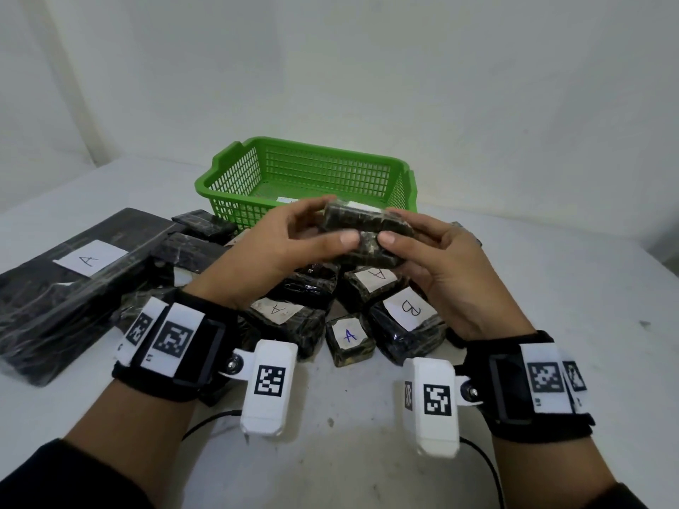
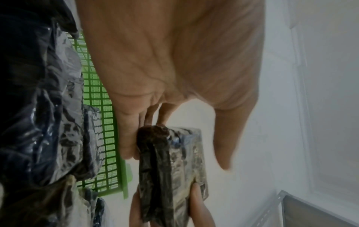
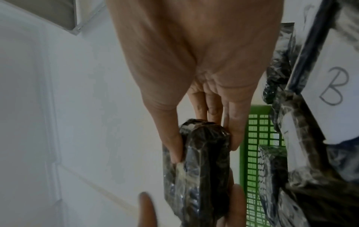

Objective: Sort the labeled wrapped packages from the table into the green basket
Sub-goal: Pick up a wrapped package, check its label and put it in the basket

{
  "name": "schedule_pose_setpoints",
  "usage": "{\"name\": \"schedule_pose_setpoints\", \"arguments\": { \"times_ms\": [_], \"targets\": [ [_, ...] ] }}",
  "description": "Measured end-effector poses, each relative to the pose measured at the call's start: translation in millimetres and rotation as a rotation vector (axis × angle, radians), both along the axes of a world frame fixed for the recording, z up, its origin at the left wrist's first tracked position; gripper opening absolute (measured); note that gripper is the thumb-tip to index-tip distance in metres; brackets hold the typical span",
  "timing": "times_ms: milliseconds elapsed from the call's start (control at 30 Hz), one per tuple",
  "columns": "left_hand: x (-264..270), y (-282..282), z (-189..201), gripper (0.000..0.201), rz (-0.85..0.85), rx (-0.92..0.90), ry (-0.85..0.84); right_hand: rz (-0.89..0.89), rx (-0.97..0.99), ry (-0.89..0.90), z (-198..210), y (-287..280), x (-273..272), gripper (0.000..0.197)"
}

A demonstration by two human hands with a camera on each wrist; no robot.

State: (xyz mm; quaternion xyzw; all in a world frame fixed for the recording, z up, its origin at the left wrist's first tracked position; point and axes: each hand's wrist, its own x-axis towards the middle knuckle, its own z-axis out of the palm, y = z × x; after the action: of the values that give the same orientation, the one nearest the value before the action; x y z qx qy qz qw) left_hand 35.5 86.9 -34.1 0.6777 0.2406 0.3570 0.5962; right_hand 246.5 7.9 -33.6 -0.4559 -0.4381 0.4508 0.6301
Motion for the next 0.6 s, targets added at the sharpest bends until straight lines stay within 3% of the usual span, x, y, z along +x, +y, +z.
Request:
{"name": "schedule_pose_setpoints", "arguments": {
  "times_ms": [100, 300, 433, 600],
  "targets": [
    [3.1, 0.0, 0.1, 0.049, 0.082, 0.010, -0.032, 0.020, -0.015, -0.041, -0.8, -0.1, -3.4, 0.071],
    [0.8, -0.2, -1.2, 0.059, 0.079, 0.010, -0.076, 0.005, 0.020, -0.091, -0.3, -2.5, -15.4, 0.055],
    [0.2, 0.1, 1.3, 0.054, 0.139, 0.026, -0.084, 0.014, 0.016, -0.112, -1.6, -0.1, -10.2, 0.063],
    [-1.4, -2.3, 4.1, 0.066, 0.072, 0.020, -0.060, 0.010, 0.017, -0.123, -4.0, 1.1, -7.0, 0.068]
  ]
}}
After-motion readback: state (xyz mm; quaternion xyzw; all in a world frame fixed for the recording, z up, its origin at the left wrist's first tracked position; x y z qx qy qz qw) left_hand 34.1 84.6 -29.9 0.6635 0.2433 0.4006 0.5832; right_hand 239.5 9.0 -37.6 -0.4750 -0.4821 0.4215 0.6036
